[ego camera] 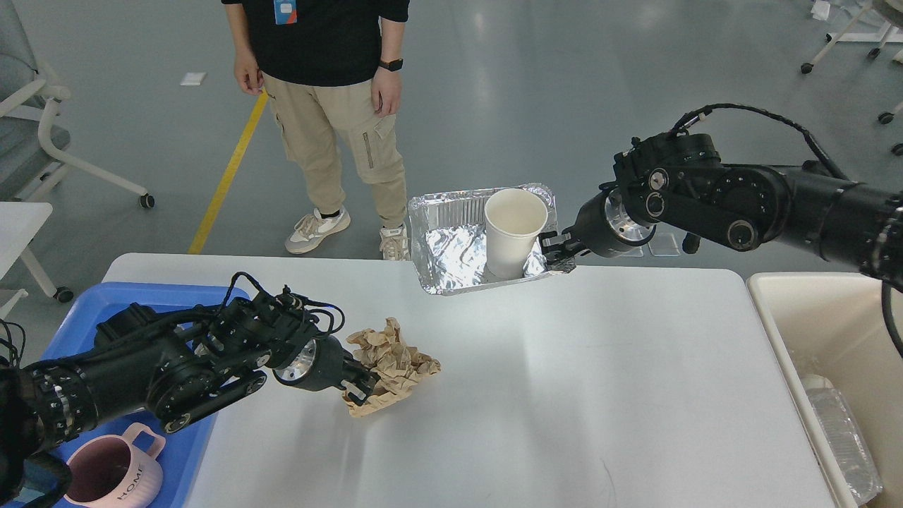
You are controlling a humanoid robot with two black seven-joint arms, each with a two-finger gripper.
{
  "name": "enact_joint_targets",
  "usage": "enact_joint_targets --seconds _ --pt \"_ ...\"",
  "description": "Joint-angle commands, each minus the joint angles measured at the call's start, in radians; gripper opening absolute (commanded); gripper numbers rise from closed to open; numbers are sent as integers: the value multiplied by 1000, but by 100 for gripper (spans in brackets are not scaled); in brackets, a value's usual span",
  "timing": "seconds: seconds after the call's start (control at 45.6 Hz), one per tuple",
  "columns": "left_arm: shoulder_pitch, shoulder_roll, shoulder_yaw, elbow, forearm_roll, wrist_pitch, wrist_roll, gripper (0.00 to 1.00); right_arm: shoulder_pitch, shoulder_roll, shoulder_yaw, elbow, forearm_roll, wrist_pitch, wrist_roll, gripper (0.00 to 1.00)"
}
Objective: Tidy desktop
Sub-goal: 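Reach the left gripper down and grasp the beige cloth, then lift the cloth with the left gripper and carry it toward the foil tray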
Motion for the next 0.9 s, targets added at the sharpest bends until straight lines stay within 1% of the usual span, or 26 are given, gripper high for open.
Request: enact_joint_targets --seconds 0.0,0.044,0.219,0.329,0.483,0.724,0.877 --pt "-5 34 -3 -38 0 -3 -24 1 -8 -1 0 -2 -1 0 0 0" --pt "-5 65 -4 -66 0 -6 -31 1 -11 -1 0 -2 -1 0 0 0" --pt "1 208 -23 -187 -3 -6 -31 2 -15 -1 0 -2 -1 -2 0 0" --pt "7 323 -47 -279 -8 -3 -31 2 -15 -1 -2 -2 -1 0 0 0" --pt "56 449 -128 -364 -42 -1 -24 4 -15 -1 -2 -2 -1 0 0 0" --pt "159 619 -302 -465 -203 2 -20 4 -15 -4 -2 -2 -1 0 0 0" --pt "231 693 -431 -485 -310 -1 -21 4 -17 -2 -2 -2 -1 0 0 0"
